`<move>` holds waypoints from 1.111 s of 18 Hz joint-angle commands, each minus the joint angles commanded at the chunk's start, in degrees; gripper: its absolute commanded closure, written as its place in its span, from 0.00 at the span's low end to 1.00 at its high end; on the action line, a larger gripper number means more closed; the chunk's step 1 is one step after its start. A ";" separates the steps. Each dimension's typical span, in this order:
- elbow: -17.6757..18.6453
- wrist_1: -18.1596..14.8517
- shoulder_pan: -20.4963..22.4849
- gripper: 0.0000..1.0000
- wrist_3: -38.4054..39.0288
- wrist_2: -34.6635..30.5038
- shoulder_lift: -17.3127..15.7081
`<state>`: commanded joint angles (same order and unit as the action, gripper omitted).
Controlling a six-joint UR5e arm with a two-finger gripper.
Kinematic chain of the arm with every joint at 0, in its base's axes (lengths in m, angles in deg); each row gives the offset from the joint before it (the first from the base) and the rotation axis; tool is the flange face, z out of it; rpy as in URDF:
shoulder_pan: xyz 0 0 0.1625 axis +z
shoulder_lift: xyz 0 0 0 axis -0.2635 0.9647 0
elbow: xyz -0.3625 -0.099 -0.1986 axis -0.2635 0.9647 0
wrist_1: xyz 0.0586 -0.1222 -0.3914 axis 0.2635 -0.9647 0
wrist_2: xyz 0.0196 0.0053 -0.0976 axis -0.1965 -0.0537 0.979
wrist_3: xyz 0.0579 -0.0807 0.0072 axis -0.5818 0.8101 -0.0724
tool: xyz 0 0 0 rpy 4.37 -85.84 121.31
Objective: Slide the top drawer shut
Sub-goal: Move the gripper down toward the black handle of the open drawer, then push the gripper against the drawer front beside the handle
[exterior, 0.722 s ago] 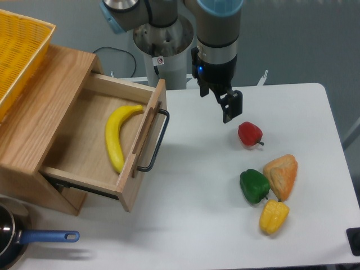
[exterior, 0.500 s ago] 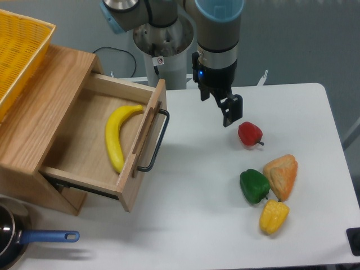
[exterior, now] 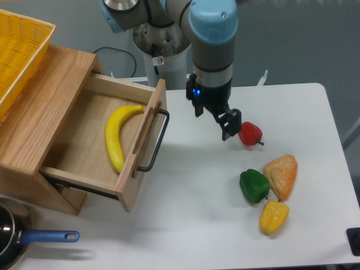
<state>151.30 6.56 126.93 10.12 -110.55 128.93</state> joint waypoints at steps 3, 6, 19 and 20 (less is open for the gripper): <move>-0.26 0.00 -0.09 0.00 0.61 0.00 0.61; -1.92 0.00 -1.23 0.00 9.02 0.53 2.02; -3.08 -0.09 -4.39 0.00 22.50 1.76 3.52; -2.99 -0.09 -4.40 0.00 22.50 1.67 3.60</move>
<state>148.31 6.48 122.54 32.62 -108.88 132.53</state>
